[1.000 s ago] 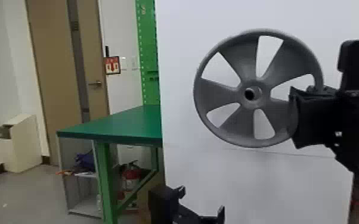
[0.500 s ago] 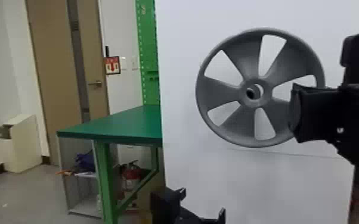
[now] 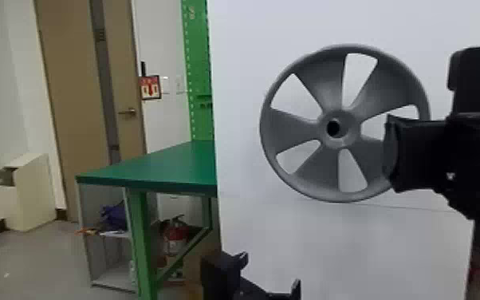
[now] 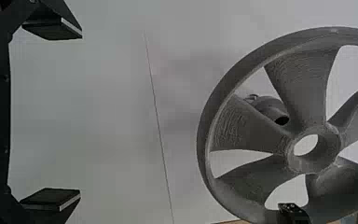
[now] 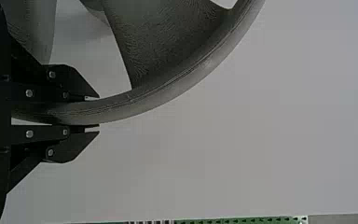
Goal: Hold the wheel and insert it
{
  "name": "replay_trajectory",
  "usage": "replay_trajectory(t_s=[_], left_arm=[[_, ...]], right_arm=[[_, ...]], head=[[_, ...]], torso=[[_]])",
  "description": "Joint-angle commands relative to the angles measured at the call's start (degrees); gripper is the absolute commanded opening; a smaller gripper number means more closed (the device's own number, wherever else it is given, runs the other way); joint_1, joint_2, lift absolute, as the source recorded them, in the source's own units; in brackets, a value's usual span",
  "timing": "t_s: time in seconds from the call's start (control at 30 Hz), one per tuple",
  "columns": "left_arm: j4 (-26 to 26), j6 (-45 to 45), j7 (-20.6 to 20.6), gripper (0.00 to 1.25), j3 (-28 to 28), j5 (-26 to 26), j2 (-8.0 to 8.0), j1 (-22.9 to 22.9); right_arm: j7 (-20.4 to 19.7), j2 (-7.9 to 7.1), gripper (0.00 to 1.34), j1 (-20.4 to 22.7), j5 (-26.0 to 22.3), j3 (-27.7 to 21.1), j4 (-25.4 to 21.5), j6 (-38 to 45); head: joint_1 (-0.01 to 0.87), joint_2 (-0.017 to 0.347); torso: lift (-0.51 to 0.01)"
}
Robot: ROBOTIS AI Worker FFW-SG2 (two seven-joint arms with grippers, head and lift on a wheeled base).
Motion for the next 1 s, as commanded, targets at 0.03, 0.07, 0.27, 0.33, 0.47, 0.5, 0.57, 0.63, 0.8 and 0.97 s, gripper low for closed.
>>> replay_trajectory(t_s=[0.03, 0.07, 0.27, 0.33, 0.47, 0.5, 0.57, 0.63, 0.8, 0.97], left_arm=[[0.0, -0.1, 0.1, 1.16, 0.1, 0.0, 0.01, -0.1], [0.0, -0.1, 0.1, 1.16, 0.0, 0.0, 0.01, -0.1], [0.0, 0.0, 0.2, 1.16, -0.1, 0.0, 0.01, -0.1], [0.1, -0.1, 0.2, 1.16, -0.1, 0.0, 0.01, -0.1], [0.1, -0.1, 0.2, 1.16, -0.1, 0.0, 0.01, -0.2], [0.1, -0.1, 0.3, 1.16, -0.1, 0.0, 0.01, -0.2], [0.1, -0.1, 0.3, 1.16, -0.1, 0.1, 0.01, -0.2], [0.1, -0.1, 0.3, 1.16, -0.2, 0.1, 0.01, -0.3], [0.1, -0.1, 0.4, 1.16, -0.1, 0.1, 0.01, -0.3], [0.1, -0.1, 0.5, 1.16, -0.2, 0.1, 0.01, -0.4]], right_arm=[[0.0, 0.05, 0.23, -0.8, 0.1, 0.1, 1.5, 0.0], [0.0, 0.05, 0.23, -1.1, 0.3, 0.1, 1.8, -0.1], [0.0, 0.05, 0.23, -2.2, 0.8, 1.0, 3.4, -0.2], [0.0, 0.05, 0.23, -2.5, 1.0, 1.0, 3.7, -0.3], [0.0, 0.05, 0.23, -2.8, 1.4, 1.3, 4.2, -0.7], [0.0, 0.05, 0.23, -2.9, 1.4, 1.3, 4.4, -0.8], [-0.1, 0.05, 0.23, -3.1, 1.5, 1.3, 4.8, -1.2], [0.0, 0.05, 0.23, -3.3, 1.5, 1.3, 5.2, -1.5], [0.0, 0.05, 0.23, -3.7, 1.8, 1.5, 6.1, -2.0], [0.0, 0.05, 0.23, -4.0, 1.9, 1.7, 7.0, -2.7]], head=[[0.176, 0.345], [0.176, 0.345], [0.176, 0.345], [0.176, 0.345], [0.176, 0.345], [0.176, 0.345], [0.176, 0.345], [0.176, 0.345], [0.176, 0.345], [0.176, 0.345]], torso=[[-0.488], [-0.488], [-0.488], [-0.488], [-0.488], [-0.488], [-0.488], [-0.488], [-0.488], [-0.488]])
